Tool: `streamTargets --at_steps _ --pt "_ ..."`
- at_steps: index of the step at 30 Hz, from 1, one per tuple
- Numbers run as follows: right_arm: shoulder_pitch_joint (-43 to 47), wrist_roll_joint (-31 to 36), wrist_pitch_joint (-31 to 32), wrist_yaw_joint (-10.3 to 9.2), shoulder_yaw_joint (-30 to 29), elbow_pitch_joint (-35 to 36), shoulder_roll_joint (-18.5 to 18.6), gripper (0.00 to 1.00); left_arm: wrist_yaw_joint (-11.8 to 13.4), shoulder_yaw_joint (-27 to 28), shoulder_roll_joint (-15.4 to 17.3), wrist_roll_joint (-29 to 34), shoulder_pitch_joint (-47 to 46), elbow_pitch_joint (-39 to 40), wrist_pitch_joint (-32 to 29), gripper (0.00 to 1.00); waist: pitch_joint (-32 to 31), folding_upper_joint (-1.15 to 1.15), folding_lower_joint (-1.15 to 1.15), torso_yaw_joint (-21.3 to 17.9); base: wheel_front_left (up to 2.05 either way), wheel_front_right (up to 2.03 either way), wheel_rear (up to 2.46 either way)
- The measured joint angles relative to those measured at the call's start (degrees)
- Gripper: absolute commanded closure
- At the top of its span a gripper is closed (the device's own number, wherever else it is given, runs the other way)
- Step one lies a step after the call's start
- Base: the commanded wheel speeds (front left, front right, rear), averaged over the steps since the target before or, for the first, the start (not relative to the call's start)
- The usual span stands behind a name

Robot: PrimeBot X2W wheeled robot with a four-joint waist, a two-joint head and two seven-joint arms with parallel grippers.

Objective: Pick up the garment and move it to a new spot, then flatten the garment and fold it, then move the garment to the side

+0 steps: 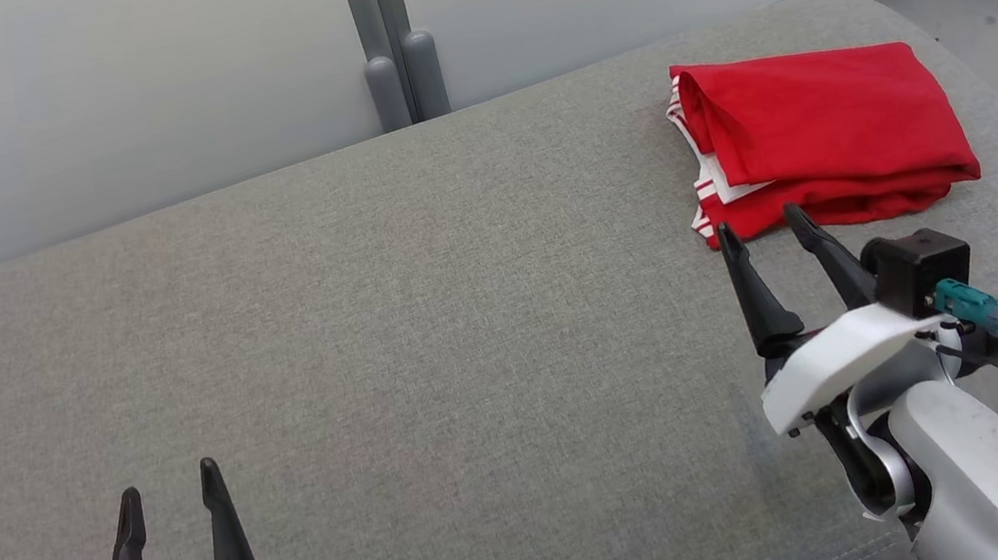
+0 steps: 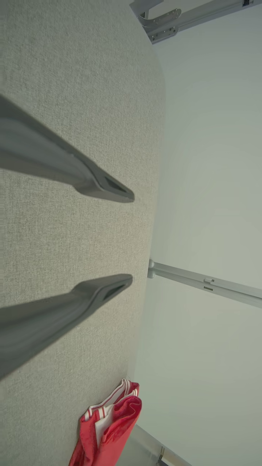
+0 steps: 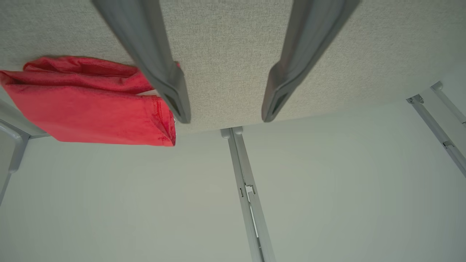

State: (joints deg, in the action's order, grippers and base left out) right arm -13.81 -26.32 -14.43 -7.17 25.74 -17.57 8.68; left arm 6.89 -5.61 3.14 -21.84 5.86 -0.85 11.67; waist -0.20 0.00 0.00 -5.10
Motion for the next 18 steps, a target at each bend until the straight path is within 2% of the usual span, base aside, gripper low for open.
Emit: streamTargets --at_steps 18 --pt "5.22 3.79 0.0 0.0 -2.75 2.34 -1.23 0.0 0.21 -0.27 -0.09 1.6 0.37 -0.19 0.47 0.0 -0.81 0.0 0.0 0.64 0.0 0.0 0.0"
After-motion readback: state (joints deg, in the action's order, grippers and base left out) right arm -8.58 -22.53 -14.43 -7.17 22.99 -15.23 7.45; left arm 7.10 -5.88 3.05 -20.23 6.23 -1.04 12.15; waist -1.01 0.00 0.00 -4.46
